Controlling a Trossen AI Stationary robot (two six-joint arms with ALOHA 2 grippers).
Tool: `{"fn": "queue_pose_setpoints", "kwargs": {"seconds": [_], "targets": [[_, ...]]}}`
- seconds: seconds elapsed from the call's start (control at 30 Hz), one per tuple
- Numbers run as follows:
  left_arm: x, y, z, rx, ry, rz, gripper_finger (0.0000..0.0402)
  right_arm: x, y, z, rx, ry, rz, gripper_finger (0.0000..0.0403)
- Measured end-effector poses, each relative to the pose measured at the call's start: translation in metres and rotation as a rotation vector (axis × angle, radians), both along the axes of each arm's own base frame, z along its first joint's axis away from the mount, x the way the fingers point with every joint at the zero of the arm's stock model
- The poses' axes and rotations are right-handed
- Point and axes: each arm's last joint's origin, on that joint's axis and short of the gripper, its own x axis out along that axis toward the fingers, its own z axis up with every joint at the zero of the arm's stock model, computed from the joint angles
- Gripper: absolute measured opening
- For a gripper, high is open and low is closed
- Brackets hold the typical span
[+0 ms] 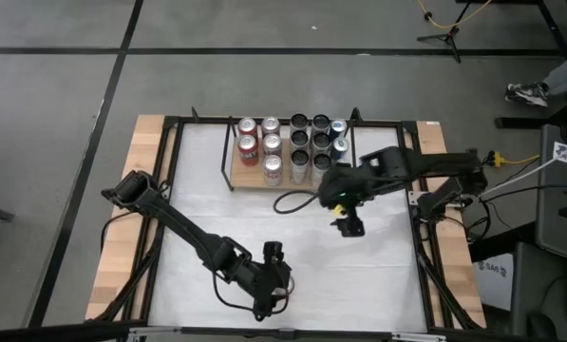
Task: Place canned beverage on shelf
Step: Put the red soda can onto the shelf aligned with the other red soda cans
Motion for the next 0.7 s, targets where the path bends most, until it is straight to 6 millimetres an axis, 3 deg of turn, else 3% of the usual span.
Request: {"fn": "queue_pose_setpoints", "kwargs": {"seconds": [0.17, 0.37, 0.5, 0.7], "targets": [[0.002, -0.001, -0.007, -0.012, 0.026, 0.014, 0.0328, -0.030, 0.006, 0.023, -0.023, -0.122, 0.051, 0.0379], [0.002, 0.000, -0.007, -0.022, 0.026, 0.030, 0.0328, -0.077, 0.013, 0.035, 0.009, -0.281, 0.093, 0.0379], [0.003, -0.001, -0.010, -0.023, 0.029, 0.034, 0.0328, -0.106, 0.012, 0.029, 0.037, -0.395, 0.066, 0.0379], [0.004, -0.003, -0.017, -0.014, 0.049, 0.028, 0.0328, -0.146, 0.003, 0.000, 0.091, -0.544, 0.026, 0.0379]]}}
